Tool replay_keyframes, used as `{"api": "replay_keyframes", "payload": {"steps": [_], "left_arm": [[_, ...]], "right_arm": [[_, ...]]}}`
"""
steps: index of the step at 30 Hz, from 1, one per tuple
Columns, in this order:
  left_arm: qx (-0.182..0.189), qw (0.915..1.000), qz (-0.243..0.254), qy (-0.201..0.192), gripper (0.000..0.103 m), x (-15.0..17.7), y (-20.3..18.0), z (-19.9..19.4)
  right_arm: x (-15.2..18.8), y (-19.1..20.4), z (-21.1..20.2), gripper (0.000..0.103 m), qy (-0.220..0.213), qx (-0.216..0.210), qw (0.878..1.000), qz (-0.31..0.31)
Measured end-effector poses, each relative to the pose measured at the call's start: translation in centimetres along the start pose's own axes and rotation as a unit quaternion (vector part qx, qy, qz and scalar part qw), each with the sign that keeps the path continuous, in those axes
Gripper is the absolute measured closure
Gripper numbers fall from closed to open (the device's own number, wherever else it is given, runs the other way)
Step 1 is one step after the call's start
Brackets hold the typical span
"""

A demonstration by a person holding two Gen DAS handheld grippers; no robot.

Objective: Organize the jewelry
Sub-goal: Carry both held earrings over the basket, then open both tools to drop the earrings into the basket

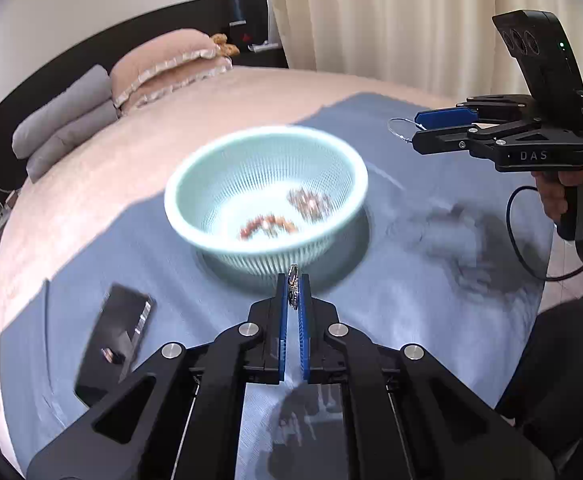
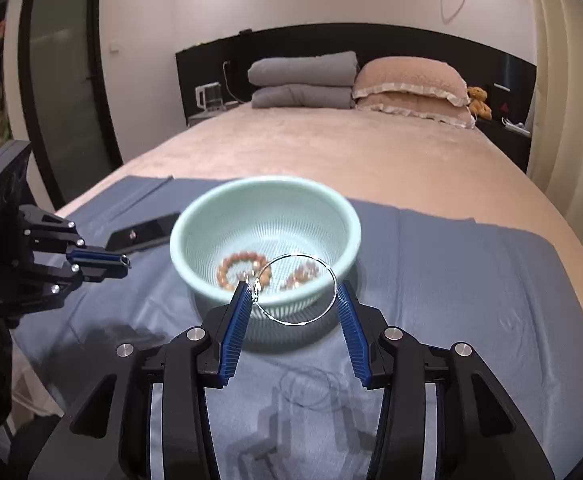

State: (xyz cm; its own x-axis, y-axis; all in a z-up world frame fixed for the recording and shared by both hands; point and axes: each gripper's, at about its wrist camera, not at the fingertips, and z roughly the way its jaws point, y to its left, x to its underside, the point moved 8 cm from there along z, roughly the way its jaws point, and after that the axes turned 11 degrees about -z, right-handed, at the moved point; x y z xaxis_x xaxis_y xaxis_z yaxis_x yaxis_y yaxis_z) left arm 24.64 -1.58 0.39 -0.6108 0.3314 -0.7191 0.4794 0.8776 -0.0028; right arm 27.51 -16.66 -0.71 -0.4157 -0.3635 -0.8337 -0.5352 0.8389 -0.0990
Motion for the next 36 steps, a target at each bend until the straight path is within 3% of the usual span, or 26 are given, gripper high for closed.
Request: {"api": "replay_keyframes", "payload": {"steps": [5,11,19,27,32,34,36], "left_arm": [[-0.003,0.9996,-0.003,-0.027,0.097,-4.2,0.1,-0.6],[0.004,0.9996,-0.009,-0.025,0.097,-6.1,0.5,1.0],[0.008,0.9992,-0.036,0.012,0.097,-5.4,1.1,6.0],[0.018,0.9987,-0.04,0.027,0.097,-3.2,0.5,7.8],[0.015,0.9986,-0.043,0.026,0.084,-3.2,0.5,8.1],[0.013,0.9986,-0.045,0.026,0.067,-3.1,0.4,8.0],[0.017,0.9985,-0.048,0.019,0.059,-3.2,0.3,7.7]], "right_arm": [[-4.0,-0.8,-0.3,0.061,-0.035,-0.005,0.999,0.003],[-5.9,-0.8,2.0,0.061,-0.041,-0.011,0.999,-0.006],[-4.1,-0.5,6.8,0.061,-0.015,-0.022,1.0,0.001],[-1.7,-0.5,9.7,0.06,0.014,-0.033,0.999,0.021],[-1.2,-0.6,9.9,0.06,0.019,-0.03,0.999,0.025],[-1.1,-0.6,9.8,0.06,0.019,-0.027,0.999,0.026],[-1.2,-0.9,9.7,0.06,0.018,-0.025,0.999,0.027]]}}
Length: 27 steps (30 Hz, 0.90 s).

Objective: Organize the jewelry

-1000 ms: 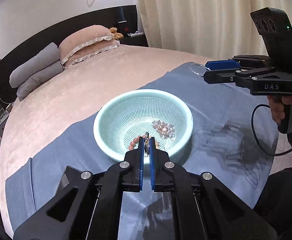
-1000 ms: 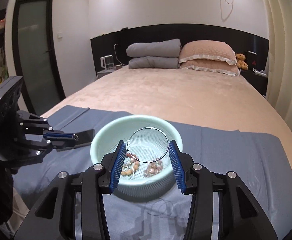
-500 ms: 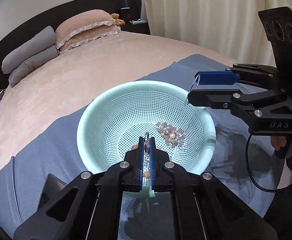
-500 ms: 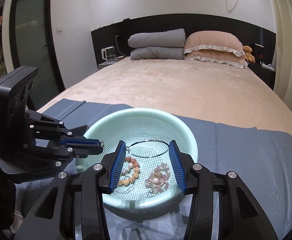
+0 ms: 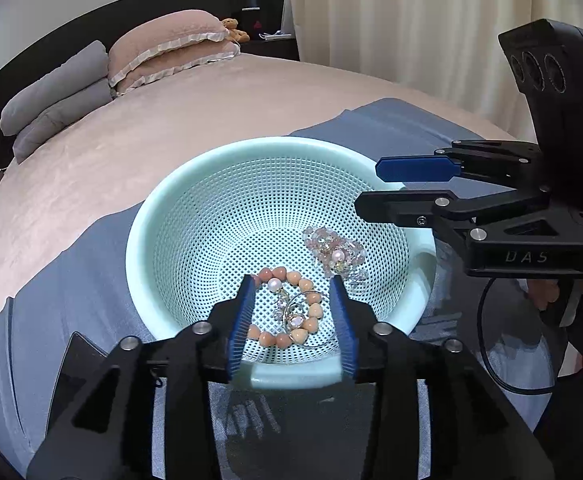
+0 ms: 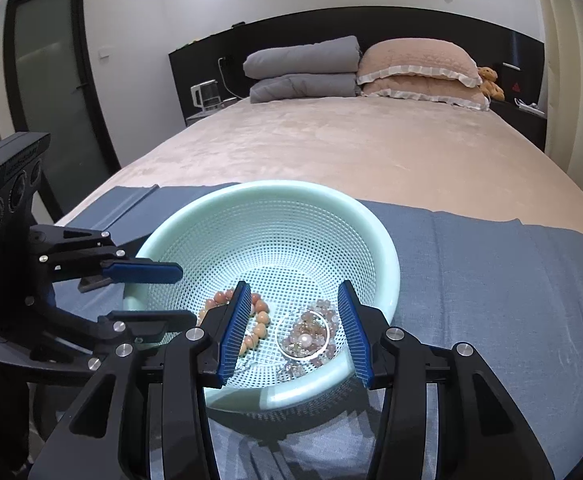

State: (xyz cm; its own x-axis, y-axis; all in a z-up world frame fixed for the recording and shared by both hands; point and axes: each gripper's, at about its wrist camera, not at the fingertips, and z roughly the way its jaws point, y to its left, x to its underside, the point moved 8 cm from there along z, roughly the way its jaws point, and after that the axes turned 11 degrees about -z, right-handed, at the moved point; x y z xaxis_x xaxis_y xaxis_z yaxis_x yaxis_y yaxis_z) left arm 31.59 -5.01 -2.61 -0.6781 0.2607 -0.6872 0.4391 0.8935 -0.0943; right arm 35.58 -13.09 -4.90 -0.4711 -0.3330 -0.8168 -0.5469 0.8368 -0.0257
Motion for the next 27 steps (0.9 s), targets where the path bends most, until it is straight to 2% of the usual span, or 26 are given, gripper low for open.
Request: {"api": "replay_keyframes", "payload": {"steps": [1,5,7,10,13,16,27], "left_arm": [[0.0,1.0,0.001,-0.006,0.052,-0.1,-0.1,-0.3],[-0.015,0.9996,0.002,-0.023,0.04,-0.6,0.2,-1.2],[-0.024,0.9992,-0.009,-0.032,0.027,-0.7,0.8,-1.8],[-0.025,0.9983,-0.036,-0.039,0.021,-0.6,2.2,-2.6],[-0.036,0.997,-0.061,-0.031,0.02,0.1,3.7,-2.5],[-0.039,0.9957,-0.083,-0.014,0.02,1.2,4.8,-1.6],[-0.007,0.9927,-0.12,0.005,0.02,1.9,4.6,0.3]], "right_arm": [[0.0,-0.1,-0.1,0.06,0.0,0.001,1.0,0.001],[0.0,-0.8,-1.1,0.058,-0.007,0.02,1.0,0.0],[0.0,-1.6,-1.7,0.055,-0.01,0.035,0.999,0.005],[0.5,-3.0,-2.2,0.055,-0.007,0.044,0.999,0.031],[1.5,-4.2,-1.8,0.055,0.009,0.057,0.997,0.044],[2.6,-4.5,-1.2,0.055,0.02,0.047,0.997,0.059],[3.9,-3.2,1.5,0.057,0.049,0.014,0.996,0.074]]}}
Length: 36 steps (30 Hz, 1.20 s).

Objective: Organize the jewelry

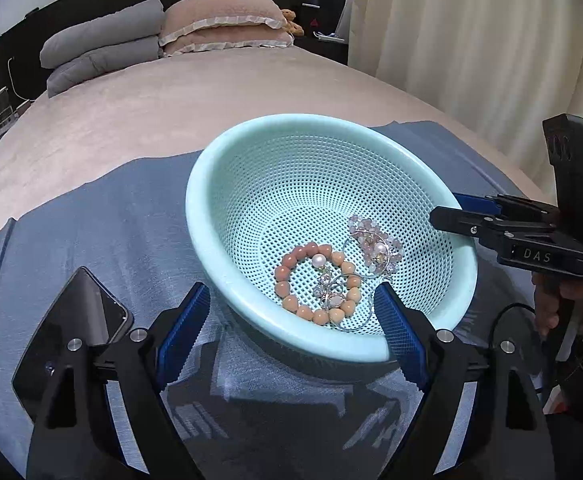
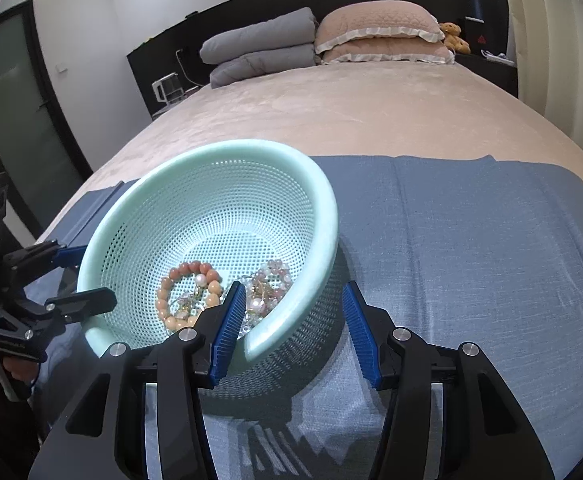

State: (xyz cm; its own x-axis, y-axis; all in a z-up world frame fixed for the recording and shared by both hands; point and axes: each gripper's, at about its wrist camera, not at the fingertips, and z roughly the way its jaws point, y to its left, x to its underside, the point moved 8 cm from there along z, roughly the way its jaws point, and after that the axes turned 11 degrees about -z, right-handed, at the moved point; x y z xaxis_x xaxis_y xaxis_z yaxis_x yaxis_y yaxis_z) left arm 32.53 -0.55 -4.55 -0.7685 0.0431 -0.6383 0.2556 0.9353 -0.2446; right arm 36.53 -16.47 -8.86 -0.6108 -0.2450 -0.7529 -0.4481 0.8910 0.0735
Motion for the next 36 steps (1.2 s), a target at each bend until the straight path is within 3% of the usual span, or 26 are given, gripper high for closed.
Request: {"api": "replay_keyframes", "payload": {"steps": [2,4,13,28,36], "left_arm": [[0.01,0.9999,-0.005,0.01,0.023,0.2,-0.3,0.5],[0.017,0.9997,-0.003,0.015,0.029,0.4,-0.7,0.6],[0.015,0.9996,0.005,0.025,0.029,1.7,-1.9,-1.1],[0.016,0.9993,0.021,0.028,0.029,6.2,-4.9,-6.7],[0.015,0.9992,0.011,0.036,0.029,6.9,-4.6,-6.6]], "right_arm": [[0.1,0.5,0.3,0.067,0.006,-0.011,1.0,0.003],[0.1,0.7,0.1,0.067,0.005,-0.004,1.0,-0.002],[1.2,1.4,-1.9,0.067,0.023,0.0,1.0,0.004],[5.7,4.3,-8.5,0.067,0.028,0.001,1.0,0.008],[6.8,5.1,-8.9,0.067,0.034,0.001,0.999,0.012]]}}
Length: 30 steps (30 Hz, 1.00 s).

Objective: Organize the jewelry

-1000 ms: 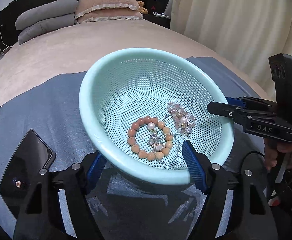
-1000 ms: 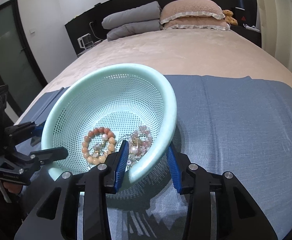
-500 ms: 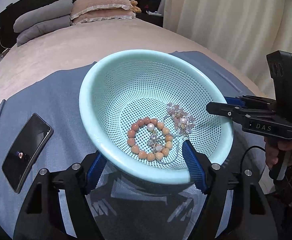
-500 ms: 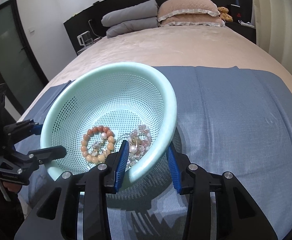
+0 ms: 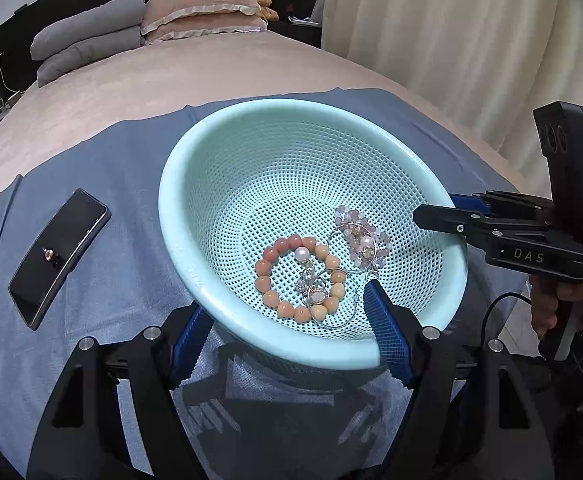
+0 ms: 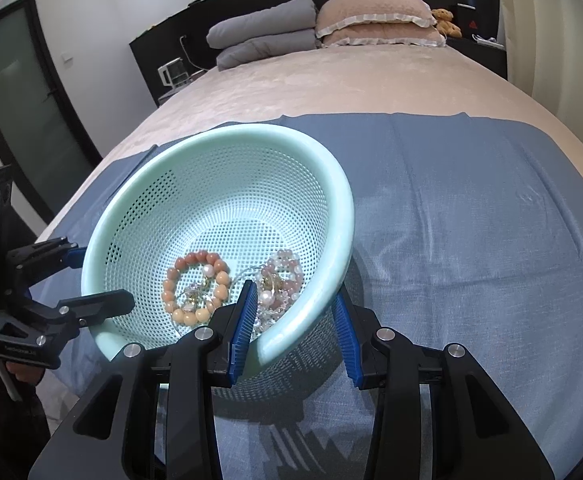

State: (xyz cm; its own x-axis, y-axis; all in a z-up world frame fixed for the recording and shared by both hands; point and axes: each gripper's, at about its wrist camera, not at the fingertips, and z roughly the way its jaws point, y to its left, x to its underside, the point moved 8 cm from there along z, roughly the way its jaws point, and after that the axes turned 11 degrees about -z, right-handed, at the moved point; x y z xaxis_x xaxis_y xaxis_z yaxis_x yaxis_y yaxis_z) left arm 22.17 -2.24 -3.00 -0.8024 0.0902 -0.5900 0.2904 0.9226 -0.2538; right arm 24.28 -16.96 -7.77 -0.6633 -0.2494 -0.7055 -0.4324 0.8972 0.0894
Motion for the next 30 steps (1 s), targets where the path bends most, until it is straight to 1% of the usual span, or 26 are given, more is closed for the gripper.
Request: {"api": "replay_keyframes", "payload": {"steps": [4,8,9,10,11,12,13,14,16,19,23,25,30], "left_arm": [[-0.002,0.9999,-0.007,0.007,0.029,0.8,0.0,0.7],[-0.014,0.9998,-0.012,-0.003,0.029,1.2,0.4,1.0],[-0.015,0.9998,-0.013,-0.005,0.026,1.3,0.5,1.0],[-0.021,0.9996,-0.015,-0.008,0.023,1.3,0.7,1.0],[-0.026,0.9994,-0.019,-0.012,0.018,1.3,0.8,1.0],[-0.029,0.9991,-0.026,-0.016,0.013,1.3,1.2,0.9],[-0.029,0.9988,-0.035,-0.018,0.011,1.3,1.5,0.8],[-0.029,0.9984,-0.044,-0.021,0.01,1.3,1.8,0.6],[-0.035,0.9967,-0.068,-0.027,0.006,1.4,2.5,0.3],[-0.045,0.9945,-0.086,-0.039,0.006,1.6,3.1,-0.7],[-0.058,0.9922,-0.093,-0.058,0.006,2.1,3.0,-2.3],[-0.058,0.9912,-0.098,-0.067,0.006,2.5,2.7,-3.2],[-0.059,0.9889,-0.098,-0.095,0.006,3.6,1.8,-5.3]], "right_arm": [[0.7,0.1,0.5,0.066,0.006,-0.003,1.0,0.002],[0.5,0.5,0.6,0.063,0.0,-0.005,1.0,-0.006],[0.4,0.6,0.6,0.061,-0.002,-0.003,1.0,-0.01],[0.5,0.6,0.5,0.054,-0.005,0.002,1.0,-0.013],[0.7,0.5,0.3,0.051,-0.007,0.003,1.0,-0.013],[0.7,0.4,0.2,0.05,-0.01,0.002,1.0,-0.011],[0.7,0.2,-0.1,0.046,-0.015,0.003,1.0,-0.008],[0.8,-0.1,-0.4,0.041,-0.019,0.006,1.0,-0.004],[0.9,-0.3,-0.9,0.038,-0.025,0.008,1.0,0.0],[1.1,-0.3,-1.8,0.033,-0.034,0.013,0.999,0.001],[1.3,0.0,-3.8,0.022,-0.055,0.021,0.998,0.003],[1.5,0.4,-4.9,0.019,-0.065,0.025,0.998,0.001],[1.9,2.2,-6.9,0.019,-0.077,0.033,0.996,-0.019]]}}
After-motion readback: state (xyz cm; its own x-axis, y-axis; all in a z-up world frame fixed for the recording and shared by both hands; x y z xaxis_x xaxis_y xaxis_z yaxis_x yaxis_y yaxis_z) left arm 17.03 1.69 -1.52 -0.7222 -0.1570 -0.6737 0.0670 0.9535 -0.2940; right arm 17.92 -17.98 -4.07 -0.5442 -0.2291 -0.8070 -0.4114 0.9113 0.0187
